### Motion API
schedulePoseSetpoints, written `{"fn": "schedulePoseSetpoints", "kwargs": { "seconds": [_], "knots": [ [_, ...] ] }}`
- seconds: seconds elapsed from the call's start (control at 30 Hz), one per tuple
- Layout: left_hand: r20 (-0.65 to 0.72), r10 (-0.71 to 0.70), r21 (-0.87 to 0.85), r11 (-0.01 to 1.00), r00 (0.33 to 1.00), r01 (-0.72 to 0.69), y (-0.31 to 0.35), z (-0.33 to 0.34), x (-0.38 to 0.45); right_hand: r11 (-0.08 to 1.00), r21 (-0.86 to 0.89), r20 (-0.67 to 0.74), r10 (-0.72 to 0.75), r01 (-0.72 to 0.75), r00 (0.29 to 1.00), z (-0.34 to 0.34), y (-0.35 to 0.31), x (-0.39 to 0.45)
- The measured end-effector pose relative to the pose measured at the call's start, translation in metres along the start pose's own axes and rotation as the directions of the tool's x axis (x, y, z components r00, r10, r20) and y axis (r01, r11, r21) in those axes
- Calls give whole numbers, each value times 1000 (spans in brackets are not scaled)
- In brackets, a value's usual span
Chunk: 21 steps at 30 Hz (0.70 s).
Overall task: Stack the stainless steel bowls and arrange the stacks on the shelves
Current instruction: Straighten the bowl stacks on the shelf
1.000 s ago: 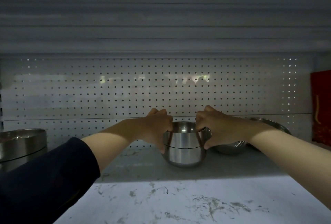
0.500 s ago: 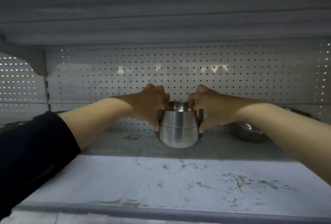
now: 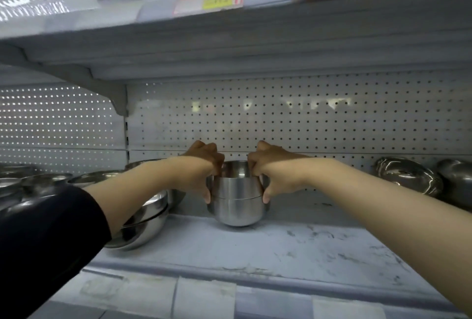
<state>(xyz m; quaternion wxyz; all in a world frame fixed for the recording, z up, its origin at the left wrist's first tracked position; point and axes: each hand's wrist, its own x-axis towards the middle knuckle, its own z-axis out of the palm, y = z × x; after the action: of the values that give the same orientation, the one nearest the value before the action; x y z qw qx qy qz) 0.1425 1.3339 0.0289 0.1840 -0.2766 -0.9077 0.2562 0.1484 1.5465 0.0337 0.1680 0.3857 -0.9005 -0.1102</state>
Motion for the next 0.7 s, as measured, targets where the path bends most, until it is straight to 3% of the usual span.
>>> {"fn": "schedulePoseSetpoints", "kwargs": {
  "seconds": [0.2,0.3,0.33,0.4,0.5,0.6,0.7],
  "knots": [
    [136,11,-26,1000,991,-7,7,-26,-6,994,9,-20,106,-106,994,1,-2,-16],
    [241,-18,-266,960,970,84,10,-66,3,963,119,-74,251,-242,965,-12,19,-55],
    [196,-5,-365,928,981,77,16,-79,10,950,125,-87,299,-287,950,-18,29,-73],
    [-31,16,-511,859,999,-30,41,-102,28,913,118,-107,402,-390,909,-27,52,-114],
    [-322,-24,-497,855,947,-147,94,-122,65,821,133,-117,570,-556,813,-32,91,-177],
    [-375,-6,-399,904,927,-155,147,-121,117,748,85,-152,663,-658,733,-20,132,-228],
    [-369,32,-310,938,929,-156,192,-113,169,720,-47,-76,689,-693,721,7,172,-256]
  ]
}}
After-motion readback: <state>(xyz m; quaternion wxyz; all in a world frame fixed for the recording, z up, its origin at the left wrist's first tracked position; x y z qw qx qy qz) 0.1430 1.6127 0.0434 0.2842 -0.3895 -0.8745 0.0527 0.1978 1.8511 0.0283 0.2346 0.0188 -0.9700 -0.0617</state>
